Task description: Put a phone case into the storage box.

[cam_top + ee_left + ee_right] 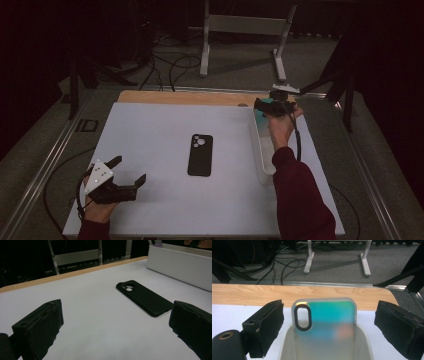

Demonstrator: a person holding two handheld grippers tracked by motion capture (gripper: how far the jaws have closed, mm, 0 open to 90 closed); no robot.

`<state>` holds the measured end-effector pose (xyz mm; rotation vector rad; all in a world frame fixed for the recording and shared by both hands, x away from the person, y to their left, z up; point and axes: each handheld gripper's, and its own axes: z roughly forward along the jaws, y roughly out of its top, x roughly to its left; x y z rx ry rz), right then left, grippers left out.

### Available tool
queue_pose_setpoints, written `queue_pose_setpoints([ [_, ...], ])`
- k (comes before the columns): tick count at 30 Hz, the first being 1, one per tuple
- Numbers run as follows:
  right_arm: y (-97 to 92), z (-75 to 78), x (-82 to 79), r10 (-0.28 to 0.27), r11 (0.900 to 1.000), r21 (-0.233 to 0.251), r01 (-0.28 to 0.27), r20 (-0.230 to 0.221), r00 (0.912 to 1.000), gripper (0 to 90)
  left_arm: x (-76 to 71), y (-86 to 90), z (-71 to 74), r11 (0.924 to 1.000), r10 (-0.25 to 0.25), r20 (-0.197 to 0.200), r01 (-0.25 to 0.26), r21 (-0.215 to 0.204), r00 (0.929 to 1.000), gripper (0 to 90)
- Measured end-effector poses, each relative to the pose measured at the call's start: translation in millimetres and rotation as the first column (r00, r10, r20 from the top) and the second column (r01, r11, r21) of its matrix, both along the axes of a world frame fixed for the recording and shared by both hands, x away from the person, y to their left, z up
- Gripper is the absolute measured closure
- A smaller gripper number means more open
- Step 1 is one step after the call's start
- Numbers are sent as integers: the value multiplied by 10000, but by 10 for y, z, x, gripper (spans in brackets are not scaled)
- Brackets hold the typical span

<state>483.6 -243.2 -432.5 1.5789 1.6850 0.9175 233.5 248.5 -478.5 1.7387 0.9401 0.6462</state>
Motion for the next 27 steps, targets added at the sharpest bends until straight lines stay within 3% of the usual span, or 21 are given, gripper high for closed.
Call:
queue_pose_setpoints([
  [7, -19, 75, -91, 307, 9994, 143, -309, 161, 9994, 83, 4, -2, -3, 10000, 45, -7, -45, 3, 10000, 0],
  [9, -26, 113, -133, 580, 9974, 423, -587, 179, 9982, 85, 4, -6, -5, 10000, 38, -34, -38, 46, 10000, 0],
  [14, -7, 179, -246, 1120, 9929, 377, -1130, 287, 9933, 86, 6, -14, -10, 10000, 44, -74, -44, 52, 10000, 0],
  [22, 37, 214, -434, 2205, 9722, 738, -2223, 316, 9749, 87, 9, -24, -18, 9999, 98, -109, -97, 105, 9999, 0],
  [25, 51, 206, -492, 2359, 9681, 787, -2380, 351, 9711, 87, 9, -25, -22, 9999, 125, -125, -124, 102, 9998, 0],
  [27, 71, 186, -584, 2692, 9589, 820, -2716, 401, 9623, 87, 10, -25, -23, 9999, 138, -134, -137, 101, 9998, 0],
])
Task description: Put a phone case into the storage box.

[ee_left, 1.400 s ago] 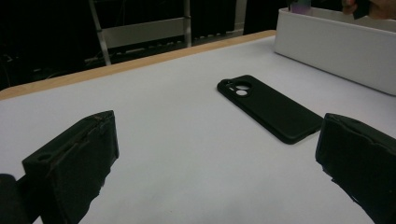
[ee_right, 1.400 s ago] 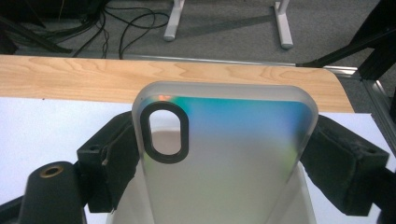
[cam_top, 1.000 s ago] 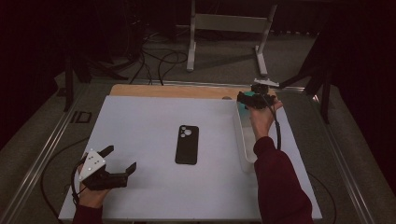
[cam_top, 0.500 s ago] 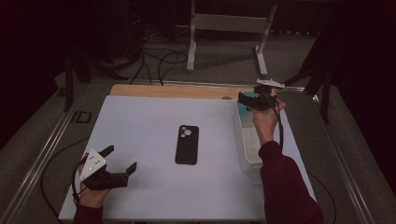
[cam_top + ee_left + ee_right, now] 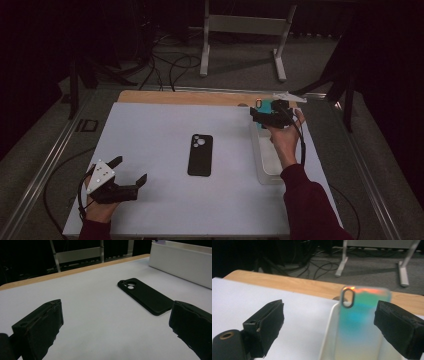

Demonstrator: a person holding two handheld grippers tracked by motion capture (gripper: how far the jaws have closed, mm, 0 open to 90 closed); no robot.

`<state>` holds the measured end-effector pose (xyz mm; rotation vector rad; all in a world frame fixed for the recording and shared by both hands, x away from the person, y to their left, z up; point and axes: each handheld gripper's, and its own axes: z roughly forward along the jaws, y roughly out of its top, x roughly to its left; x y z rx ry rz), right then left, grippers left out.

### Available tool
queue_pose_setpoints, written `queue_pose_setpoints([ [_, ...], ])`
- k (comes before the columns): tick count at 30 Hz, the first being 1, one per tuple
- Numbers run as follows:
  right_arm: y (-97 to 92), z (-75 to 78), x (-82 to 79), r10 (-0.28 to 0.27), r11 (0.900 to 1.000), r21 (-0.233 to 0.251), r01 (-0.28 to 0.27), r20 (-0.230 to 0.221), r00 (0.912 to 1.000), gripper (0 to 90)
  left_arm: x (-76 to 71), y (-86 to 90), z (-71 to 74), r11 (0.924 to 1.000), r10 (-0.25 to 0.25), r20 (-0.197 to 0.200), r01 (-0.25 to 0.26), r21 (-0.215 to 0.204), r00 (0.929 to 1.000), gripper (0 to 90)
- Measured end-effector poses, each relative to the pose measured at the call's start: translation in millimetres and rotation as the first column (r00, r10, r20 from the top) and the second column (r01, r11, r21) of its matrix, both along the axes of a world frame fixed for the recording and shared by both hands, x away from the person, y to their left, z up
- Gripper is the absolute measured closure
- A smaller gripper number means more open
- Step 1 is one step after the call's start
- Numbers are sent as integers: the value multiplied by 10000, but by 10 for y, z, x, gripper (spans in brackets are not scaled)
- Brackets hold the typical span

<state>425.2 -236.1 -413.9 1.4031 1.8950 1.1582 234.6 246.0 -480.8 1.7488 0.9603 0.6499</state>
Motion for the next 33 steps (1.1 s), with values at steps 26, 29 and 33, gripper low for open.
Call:
queue_pose_setpoints([
  [26, 117, -40, -969, 1967, 9802, -516, -1910, 1477, 9693, 82, 29, -12, -8, 9997, 248, -272, -247, 55, 9993, 0],
  [29, 84, -99, -1066, 2181, 9759, -391, -2147, 1359, 9664, 82, 41, -13, -4, 9995, 303, -320, -302, 28, 9990, 0],
  [33, 42, -158, -1169, 2094, 9777, -131, -2097, 1479, 9666, 82, 51, -19, 2, 9994, 348, -361, -349, -8, 9987, 0],
])
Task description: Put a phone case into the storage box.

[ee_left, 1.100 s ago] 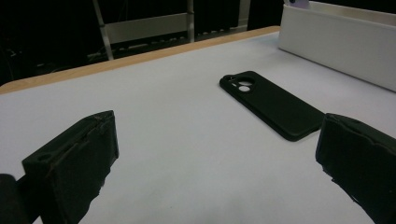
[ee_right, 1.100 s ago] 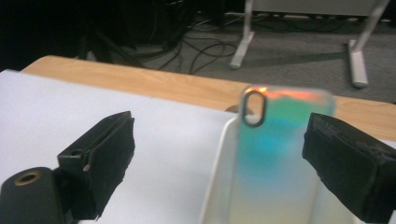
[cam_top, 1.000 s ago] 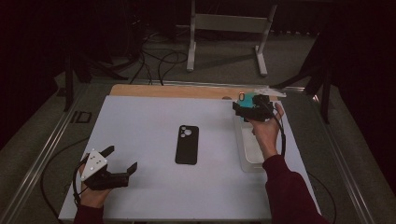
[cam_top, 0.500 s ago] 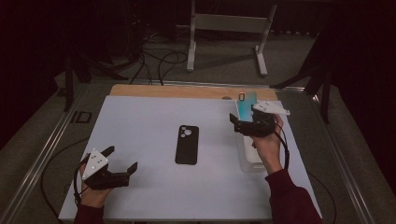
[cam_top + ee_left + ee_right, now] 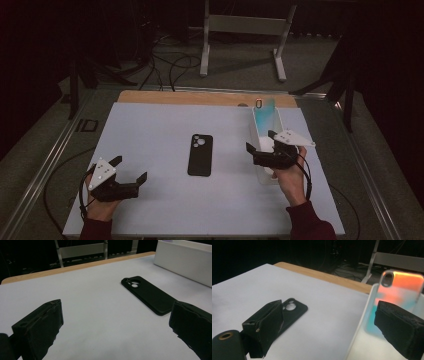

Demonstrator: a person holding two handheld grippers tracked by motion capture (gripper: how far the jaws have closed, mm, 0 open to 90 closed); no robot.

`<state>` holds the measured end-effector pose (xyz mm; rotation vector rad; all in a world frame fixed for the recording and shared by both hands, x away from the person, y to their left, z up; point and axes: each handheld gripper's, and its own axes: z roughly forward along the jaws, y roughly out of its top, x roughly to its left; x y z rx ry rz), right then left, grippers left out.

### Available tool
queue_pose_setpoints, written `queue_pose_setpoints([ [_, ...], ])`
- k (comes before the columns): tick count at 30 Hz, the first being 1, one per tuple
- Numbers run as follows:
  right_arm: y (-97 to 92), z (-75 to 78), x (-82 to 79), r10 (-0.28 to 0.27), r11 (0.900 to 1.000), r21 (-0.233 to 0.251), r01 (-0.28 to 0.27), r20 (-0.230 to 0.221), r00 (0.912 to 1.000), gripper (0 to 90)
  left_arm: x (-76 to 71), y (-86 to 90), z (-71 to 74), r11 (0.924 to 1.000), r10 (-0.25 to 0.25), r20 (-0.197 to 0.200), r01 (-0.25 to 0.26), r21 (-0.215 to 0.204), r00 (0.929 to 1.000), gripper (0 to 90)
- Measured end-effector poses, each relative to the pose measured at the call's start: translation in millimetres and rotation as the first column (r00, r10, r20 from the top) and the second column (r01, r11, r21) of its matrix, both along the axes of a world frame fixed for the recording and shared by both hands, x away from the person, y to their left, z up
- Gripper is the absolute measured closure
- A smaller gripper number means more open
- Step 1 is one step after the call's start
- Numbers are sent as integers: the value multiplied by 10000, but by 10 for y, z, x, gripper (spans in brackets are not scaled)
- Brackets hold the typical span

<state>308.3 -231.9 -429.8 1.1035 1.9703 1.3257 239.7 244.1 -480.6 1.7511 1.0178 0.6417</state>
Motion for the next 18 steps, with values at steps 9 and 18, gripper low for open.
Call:
queue_pose_setpoints([
  [9, -148, -187, -226, -37, 9987, 513, 28, 179, 9998, 82, 25, -7, 2, 9999, 90, -172, -93, -131, 9998, 0],
  [18, -223, -220, -421, 106, 9963, 837, -167, 722, 9973, 84, 13, -14, 28, 9996, 226, -54, -227, -137, 9997, 0],
])
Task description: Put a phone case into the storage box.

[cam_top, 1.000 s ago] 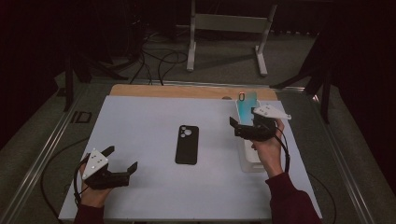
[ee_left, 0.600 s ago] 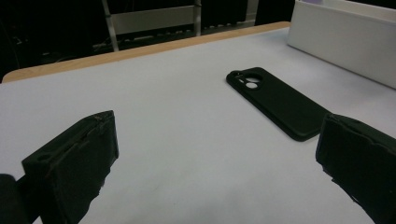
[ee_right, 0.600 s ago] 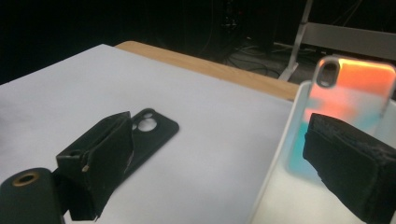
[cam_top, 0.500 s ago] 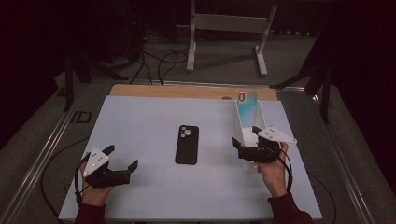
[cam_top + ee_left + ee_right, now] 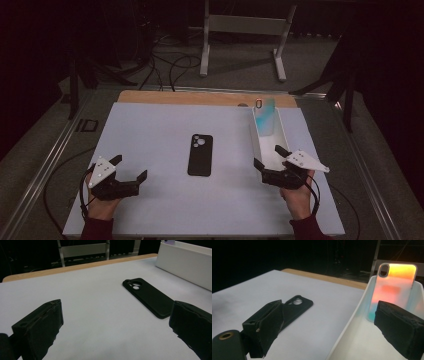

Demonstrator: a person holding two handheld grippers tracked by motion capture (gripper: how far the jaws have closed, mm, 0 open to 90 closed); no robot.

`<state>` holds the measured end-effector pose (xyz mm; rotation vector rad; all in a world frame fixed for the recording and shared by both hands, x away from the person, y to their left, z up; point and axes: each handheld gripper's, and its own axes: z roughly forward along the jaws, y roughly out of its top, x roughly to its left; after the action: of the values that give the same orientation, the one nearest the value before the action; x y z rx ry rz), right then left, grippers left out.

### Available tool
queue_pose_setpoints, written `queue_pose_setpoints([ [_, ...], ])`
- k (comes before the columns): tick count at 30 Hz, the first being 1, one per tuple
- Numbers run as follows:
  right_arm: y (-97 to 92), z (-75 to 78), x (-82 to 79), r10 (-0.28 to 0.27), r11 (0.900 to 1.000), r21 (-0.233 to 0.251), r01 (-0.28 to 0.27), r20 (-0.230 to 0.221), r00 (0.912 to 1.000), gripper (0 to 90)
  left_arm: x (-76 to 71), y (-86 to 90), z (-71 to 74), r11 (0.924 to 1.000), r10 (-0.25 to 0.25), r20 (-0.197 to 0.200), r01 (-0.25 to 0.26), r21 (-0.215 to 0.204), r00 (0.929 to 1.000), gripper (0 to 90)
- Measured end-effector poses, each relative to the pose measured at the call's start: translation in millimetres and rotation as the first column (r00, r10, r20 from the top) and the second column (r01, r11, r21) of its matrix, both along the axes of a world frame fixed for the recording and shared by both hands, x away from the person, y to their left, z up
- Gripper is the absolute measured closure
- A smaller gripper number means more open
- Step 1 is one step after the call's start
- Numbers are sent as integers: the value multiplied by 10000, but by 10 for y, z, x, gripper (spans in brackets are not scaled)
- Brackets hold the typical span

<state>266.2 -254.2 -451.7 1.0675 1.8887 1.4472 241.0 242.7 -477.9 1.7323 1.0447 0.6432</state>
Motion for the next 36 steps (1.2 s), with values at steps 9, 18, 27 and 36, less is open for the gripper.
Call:
queue_pose_setpoints([
  [9, 5, -32, -62, 65, 9997, -249, -59, 259, 9996, 85, 1, -82, 33, 9996, -81, 69, 79, 285, 9999, 0],
  [18, 6, -48, -70, 44, 9996, -281, -37, 241, 9997, 85, 102, -219, 163, 9988, -314, 33, 313, 369, 9995, 0],
  [27, -23, -38, -74, -29, 9998, -191, 35, 295, 9996, 85, 292, -452, 300, 9968, -706, 106, 702, 375, 9974, 0],
  [36, -26, -53, -67, -36, 9998, -204, 42, 293, 9996, 85, 467, -715, 285, 9916, -1202, -10, 1201, 475, 9928, 0],
])
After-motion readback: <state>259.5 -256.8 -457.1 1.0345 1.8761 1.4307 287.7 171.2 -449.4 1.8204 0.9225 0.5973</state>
